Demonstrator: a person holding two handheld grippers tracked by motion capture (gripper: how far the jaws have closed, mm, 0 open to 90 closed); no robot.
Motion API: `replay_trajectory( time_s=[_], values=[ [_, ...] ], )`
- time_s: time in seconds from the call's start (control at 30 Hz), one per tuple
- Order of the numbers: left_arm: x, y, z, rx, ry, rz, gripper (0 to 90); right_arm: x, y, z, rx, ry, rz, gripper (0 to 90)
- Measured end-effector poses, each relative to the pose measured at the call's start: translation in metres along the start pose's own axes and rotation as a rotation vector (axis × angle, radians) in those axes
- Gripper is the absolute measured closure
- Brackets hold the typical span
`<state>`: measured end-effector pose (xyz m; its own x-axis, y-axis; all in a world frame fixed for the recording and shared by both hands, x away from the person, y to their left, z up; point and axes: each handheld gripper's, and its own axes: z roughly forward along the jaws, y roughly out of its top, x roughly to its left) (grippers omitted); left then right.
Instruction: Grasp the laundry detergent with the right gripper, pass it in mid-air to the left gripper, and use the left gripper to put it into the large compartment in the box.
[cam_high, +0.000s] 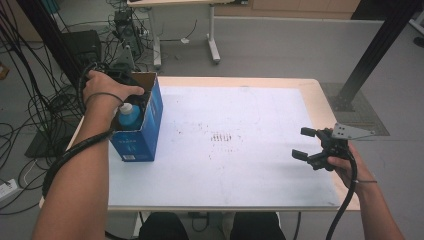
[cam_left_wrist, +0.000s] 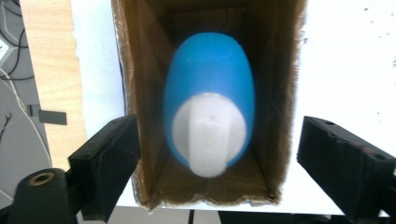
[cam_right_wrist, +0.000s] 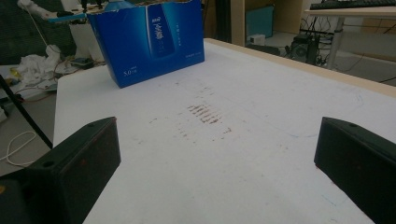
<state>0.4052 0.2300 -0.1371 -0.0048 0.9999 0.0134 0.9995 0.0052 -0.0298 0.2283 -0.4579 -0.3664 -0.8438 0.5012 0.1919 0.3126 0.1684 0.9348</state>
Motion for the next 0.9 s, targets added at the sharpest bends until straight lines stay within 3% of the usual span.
replay_trajectory(
  time_s=[0.23,0.53,0.9],
  values=[
    [-0.013,-0.013,-0.020,-0.065,-0.022,0.068,9.5,0.000,0.000,0.002,0.009,-0.003,0.004,0.2],
    [-0.047,-0.029,-0.042,-0.131,-0.005,0.164,9.0,0.001,0.000,0.003,0.009,-0.010,0.007,0.2],
    [-0.104,-0.057,-0.049,-0.191,-0.038,0.384,9.2,0.005,0.008,0.006,0.032,-0.034,0.009,0.2]
  ],
)
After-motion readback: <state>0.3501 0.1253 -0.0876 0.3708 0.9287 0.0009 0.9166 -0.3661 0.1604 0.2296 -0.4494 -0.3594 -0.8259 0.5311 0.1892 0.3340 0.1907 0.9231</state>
